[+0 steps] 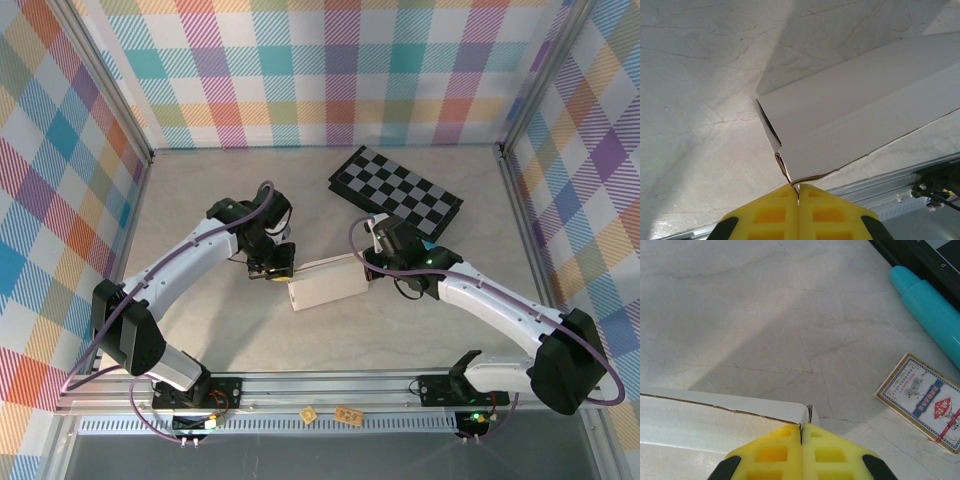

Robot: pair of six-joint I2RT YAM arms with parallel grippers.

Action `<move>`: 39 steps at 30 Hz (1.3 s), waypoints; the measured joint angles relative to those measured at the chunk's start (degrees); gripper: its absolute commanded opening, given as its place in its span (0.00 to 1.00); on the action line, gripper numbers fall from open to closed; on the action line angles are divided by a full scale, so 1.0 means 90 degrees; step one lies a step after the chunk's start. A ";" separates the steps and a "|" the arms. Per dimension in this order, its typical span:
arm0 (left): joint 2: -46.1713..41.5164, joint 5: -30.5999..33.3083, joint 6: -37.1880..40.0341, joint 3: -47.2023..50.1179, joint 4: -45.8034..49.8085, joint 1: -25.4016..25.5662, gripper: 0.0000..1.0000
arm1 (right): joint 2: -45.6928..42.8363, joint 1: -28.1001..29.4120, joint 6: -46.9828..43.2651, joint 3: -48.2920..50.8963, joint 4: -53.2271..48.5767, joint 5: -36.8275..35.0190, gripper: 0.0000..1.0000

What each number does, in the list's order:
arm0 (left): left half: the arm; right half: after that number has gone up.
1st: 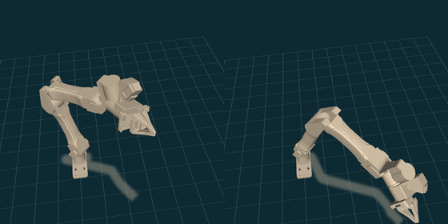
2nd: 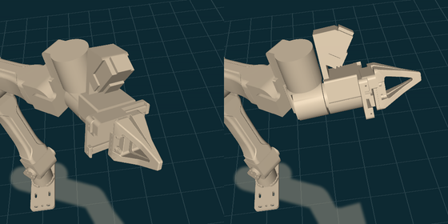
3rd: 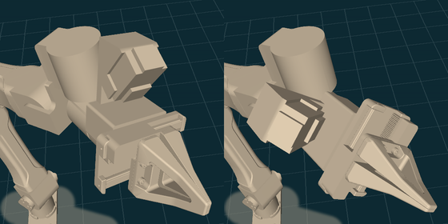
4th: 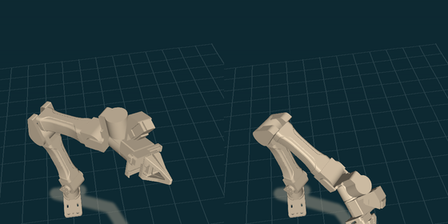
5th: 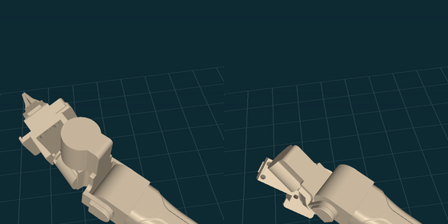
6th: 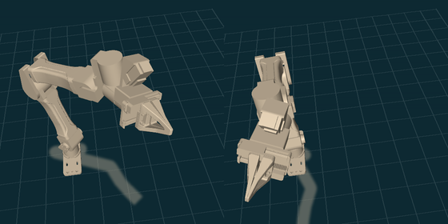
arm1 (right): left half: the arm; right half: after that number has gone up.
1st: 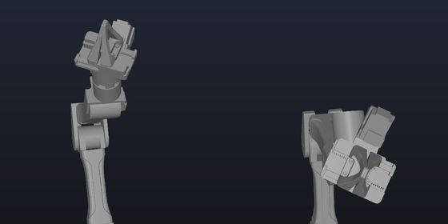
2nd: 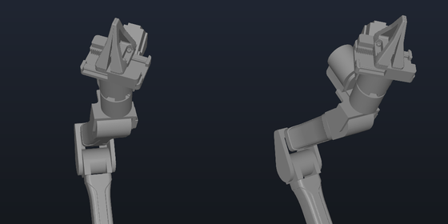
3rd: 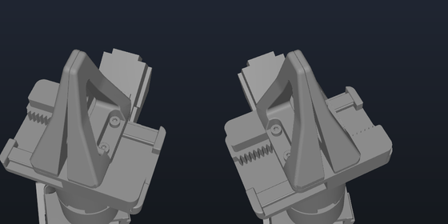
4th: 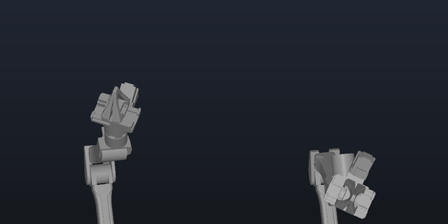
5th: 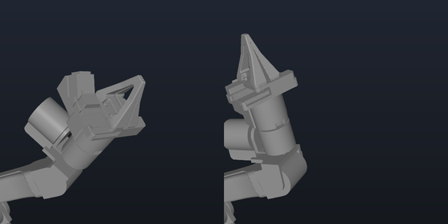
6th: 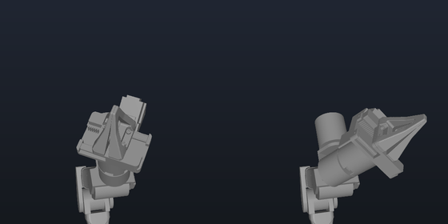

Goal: Fold the paper box

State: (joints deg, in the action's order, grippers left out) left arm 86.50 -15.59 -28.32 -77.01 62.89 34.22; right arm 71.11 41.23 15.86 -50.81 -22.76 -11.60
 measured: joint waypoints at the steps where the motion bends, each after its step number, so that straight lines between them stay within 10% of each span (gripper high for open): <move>1: -0.0002 -0.0002 -0.0012 0.0027 -0.0012 -0.0002 0.00 | 0.0000 0.0000 0.0002 0.0000 0.0000 0.0002 0.00; 29: -0.0512 -0.0109 0.0102 0.0959 -0.0843 0.0049 0.00 | -0.0287 0.0007 -0.0046 0.0350 0.0282 0.0034 0.01; 39: -0.0512 0.0032 0.0146 0.0954 -0.0845 0.0143 0.00 | -0.0367 0.0017 0.0440 0.0005 -0.0794 0.0202 0.46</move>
State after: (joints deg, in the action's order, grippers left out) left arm 81.89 -15.31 -27.00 -68.42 55.29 35.51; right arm 67.81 41.39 19.81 -50.76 -29.91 -9.78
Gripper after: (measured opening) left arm 0.047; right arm 0.420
